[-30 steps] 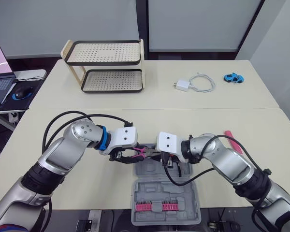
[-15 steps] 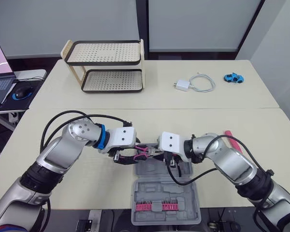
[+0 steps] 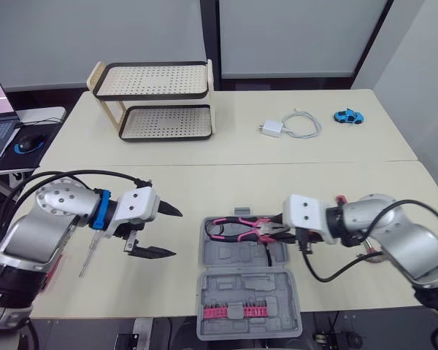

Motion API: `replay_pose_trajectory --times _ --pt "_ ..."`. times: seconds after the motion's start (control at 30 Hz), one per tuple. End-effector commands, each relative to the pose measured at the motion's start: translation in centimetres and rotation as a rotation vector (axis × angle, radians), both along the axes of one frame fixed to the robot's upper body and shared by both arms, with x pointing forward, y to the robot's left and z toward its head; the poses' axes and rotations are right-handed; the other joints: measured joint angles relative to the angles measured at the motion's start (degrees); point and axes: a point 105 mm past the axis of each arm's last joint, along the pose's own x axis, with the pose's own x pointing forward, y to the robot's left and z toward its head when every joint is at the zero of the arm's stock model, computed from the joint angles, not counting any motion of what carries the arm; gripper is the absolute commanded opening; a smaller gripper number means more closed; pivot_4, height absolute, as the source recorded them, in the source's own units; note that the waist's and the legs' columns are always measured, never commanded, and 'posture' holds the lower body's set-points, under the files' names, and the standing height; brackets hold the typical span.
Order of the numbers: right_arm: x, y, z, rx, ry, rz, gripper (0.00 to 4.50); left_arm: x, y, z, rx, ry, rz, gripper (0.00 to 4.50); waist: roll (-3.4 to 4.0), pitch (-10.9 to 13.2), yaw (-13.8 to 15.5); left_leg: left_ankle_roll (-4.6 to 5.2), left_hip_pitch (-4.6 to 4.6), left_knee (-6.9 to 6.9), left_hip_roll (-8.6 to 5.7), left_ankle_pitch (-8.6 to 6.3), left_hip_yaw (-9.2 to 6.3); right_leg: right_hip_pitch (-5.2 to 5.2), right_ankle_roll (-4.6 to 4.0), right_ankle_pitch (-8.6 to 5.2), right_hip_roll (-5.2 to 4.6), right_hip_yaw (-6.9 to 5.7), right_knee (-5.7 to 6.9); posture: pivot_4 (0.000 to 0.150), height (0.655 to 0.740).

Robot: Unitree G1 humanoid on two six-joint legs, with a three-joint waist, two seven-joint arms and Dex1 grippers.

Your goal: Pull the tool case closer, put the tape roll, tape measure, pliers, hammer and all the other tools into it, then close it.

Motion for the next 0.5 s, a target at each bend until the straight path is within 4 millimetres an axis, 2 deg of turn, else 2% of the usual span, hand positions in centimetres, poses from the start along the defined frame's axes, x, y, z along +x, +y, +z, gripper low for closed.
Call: replay_pose_trajectory --times 0.03,0.13,0.33,0.5 --pt "-0.8 -0.5 1.3 -0.054 -0.042 0.051 1.16 -0.5 0.7 0.4 -0.018 -0.080 -0.010 4.50 0.00 0.00 -0.04 0.00 0.00 0.00 0.01 0.00 0.02 -0.01 0.00 0.00 0.00 0.01 -0.01 0.150 0.7400" --pt "-0.9 -0.8 1.2 -0.083 -0.037 0.050 1.16 -0.8 0.3 0.2 -0.067 -0.117 -0.020 4.50 0.00 0.00 0.02 0.01 0.01 0.00 0.03 -0.01 0.03 -0.01 0.00 0.00 0.00 0.02 0.00 0.150 0.7400" --pt "-0.9 0.4 -0.6 -0.103 -0.017 0.053 1.16 -1.8 0.1 -0.8 -0.096 -0.139 -0.049 4.50 0.00 0.00 0.03 0.01 0.01 0.02 0.03 0.00 0.07 -0.01 0.00 0.00 -0.02 0.05 0.02 0.150 0.7400" --pt "0.2 2.3 -1.7 -0.109 -0.027 0.072 1.16 -2.2 -0.2 -1.2 -0.105 -0.150 -0.085 4.50 0.01 -0.01 -0.04 0.01 0.03 0.03 0.03 0.01 0.08 -0.01 0.00 0.00 -0.02 0.07 0.04 0.150 0.7400"
